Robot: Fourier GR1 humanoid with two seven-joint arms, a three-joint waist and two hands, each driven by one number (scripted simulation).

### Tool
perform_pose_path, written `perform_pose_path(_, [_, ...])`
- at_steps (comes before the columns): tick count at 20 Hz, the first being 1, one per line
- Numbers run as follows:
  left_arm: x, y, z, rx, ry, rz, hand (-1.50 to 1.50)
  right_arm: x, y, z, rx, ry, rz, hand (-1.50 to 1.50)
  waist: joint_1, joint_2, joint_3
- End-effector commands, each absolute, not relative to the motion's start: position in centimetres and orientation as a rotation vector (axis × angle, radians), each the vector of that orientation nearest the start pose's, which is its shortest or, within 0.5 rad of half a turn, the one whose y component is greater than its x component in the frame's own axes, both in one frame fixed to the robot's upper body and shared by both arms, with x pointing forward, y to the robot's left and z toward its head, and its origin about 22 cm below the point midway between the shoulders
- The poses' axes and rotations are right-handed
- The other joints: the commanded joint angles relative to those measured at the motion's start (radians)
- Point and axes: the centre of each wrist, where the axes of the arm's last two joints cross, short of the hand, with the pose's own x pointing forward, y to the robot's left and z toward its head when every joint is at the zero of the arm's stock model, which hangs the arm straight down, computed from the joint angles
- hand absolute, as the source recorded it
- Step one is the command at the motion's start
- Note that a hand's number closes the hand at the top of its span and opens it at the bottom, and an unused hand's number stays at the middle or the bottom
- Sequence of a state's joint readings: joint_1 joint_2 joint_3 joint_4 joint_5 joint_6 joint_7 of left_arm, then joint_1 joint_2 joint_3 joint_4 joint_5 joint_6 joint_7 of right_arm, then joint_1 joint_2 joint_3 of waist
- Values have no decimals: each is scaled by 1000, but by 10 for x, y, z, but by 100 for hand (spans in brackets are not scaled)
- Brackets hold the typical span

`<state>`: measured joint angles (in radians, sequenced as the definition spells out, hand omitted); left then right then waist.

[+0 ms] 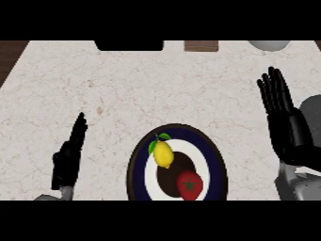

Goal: Pick the tomato from the plate and place it in the pan

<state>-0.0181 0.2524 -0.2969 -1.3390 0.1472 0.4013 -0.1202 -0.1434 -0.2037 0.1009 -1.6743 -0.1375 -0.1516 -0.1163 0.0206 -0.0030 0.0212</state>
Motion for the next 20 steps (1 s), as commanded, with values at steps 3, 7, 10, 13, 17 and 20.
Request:
perform_pose_path(3, [242,208,-34,75,-1447,-122,0,268,-163,87,257,-1993,694,150,35,4,-25])
perform_pose_path(7, [240,190,-36,-54,-1404,-130,0,277,-166,159,-42,-2251,1297,150,30,-75,-60])
perform_pose_path(10, [256,182,-10,-227,-1387,-138,0,259,-112,104,216,-2228,1444,-150,26,7,-21])
perform_pose_path(13, [262,204,-1,-228,-1378,-108,0,260,-98,80,362,-2370,1384,-150,4,8,-20])
perform_pose_path(17, [255,205,4,-238,-1360,-104,0,254,-96,92,204,-2145,1820,-150,-5,-5,-23])
perform_pose_path(20, [260,209,-2,-206,-1343,-91,0,248,-98,101,-93,-1978,2107,-150,-32,-14,-26])
